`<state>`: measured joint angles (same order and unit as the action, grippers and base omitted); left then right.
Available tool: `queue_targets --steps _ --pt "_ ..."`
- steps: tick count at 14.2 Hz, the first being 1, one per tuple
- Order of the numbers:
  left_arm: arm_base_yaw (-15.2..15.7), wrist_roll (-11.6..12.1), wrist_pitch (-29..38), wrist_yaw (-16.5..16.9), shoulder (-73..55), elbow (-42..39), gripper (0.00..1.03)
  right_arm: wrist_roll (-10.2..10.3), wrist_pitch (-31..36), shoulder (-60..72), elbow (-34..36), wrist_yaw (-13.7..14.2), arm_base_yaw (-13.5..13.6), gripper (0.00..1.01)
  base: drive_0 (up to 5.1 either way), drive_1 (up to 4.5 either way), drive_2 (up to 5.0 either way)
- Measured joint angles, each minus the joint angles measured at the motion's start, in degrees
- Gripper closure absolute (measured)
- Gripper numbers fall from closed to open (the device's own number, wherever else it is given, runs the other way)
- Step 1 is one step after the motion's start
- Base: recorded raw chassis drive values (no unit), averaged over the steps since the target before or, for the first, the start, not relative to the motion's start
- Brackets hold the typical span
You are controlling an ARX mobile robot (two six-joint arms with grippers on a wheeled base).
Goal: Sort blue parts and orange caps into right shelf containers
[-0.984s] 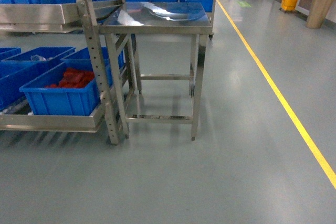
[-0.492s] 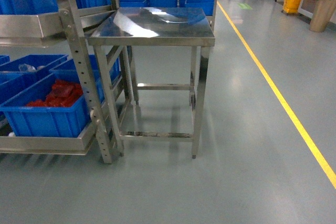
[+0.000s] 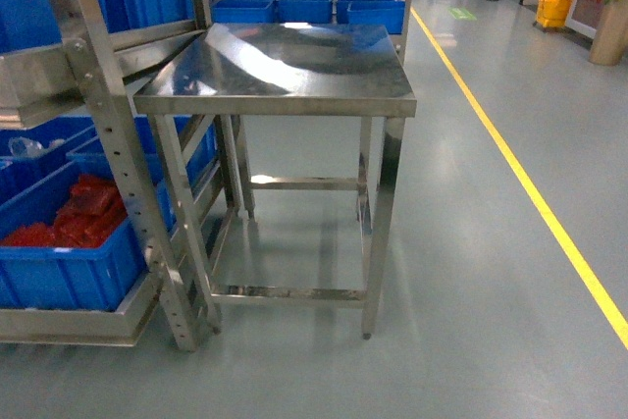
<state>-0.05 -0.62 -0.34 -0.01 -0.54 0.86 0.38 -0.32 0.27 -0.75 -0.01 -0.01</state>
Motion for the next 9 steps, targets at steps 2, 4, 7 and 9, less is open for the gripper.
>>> queue_targets --steps 2,4,7,9 --pt "0.0 0.0 -0.5 0.0 0.0 0.0 0.59 0.0 -0.3 0.0 0.0 0.0 0.0 0.57 0.0 0.0 0.0" --pt "0.0 0.0 -0.2 0.1 0.0 0.0 0.59 0.0 -0.3 0.0 0.0 0.1 0.0 0.57 -4.8 2.11 3.0" --pt "0.0 0.0 -0.1 0.0 0.0 0.0 0.59 0.0 -0.1 0.0 0.0 0.1 0.0 0.57 -4.6 2.73 2.7" --pt "0.0 0.0 0.0 0.0 0.0 0.0 0.59 0.0 -0.1 0.0 0.0 0.1 0.0 0.57 -5.0 2.41 2.4"
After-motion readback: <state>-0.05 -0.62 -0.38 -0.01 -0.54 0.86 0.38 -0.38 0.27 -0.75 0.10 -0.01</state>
